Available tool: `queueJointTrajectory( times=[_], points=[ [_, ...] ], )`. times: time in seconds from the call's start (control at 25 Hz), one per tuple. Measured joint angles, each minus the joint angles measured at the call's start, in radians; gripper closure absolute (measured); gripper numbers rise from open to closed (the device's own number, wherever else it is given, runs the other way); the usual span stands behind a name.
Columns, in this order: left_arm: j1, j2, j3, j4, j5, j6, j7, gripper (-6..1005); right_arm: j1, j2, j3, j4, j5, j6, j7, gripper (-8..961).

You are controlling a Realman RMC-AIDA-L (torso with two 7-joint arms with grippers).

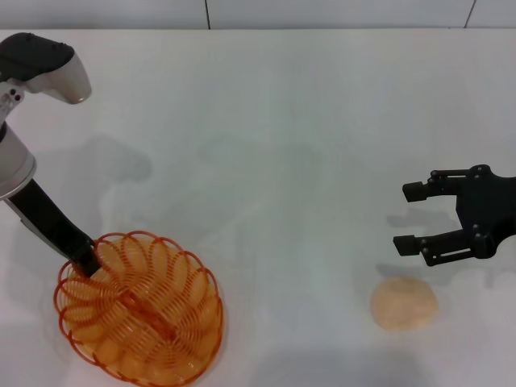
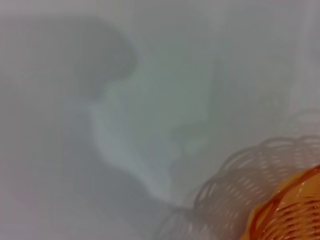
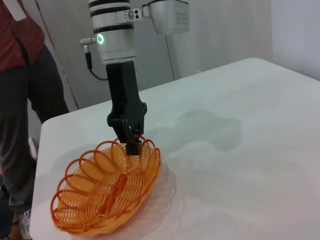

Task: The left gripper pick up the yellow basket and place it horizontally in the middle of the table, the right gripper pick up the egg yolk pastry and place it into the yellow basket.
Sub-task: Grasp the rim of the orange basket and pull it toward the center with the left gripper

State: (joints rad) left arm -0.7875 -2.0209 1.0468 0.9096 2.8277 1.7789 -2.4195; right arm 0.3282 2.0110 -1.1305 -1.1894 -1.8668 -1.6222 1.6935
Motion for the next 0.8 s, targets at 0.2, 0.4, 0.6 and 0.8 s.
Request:
queueJointTrajectory(
  times=[0.2,0.4,0.6,0.8],
  points=[
    [-0.006,0.006,-0.010,0.002,-0.003,0.000,0.005,891,0.000,0.000,0.000,-0.001,0.000,0.001,0.000,111],
    [-0.019,0.015,-0.021,0.001,-0.046,-0.004,0.017,896,0.001,0.000,0.003,0.001,0.000,0.002,0.000,112],
    [-0.032,0.019,-0.041,0.001,-0.084,0.002,0.016,898,0.001,0.000,0.013,0.003,0.000,0.003,0.000,112],
    [-0.064,0.020,-0.097,0.001,-0.113,0.029,0.006,909,0.002,-0.001,0.016,0.003,0.006,0.003,0.000,111]
  ],
)
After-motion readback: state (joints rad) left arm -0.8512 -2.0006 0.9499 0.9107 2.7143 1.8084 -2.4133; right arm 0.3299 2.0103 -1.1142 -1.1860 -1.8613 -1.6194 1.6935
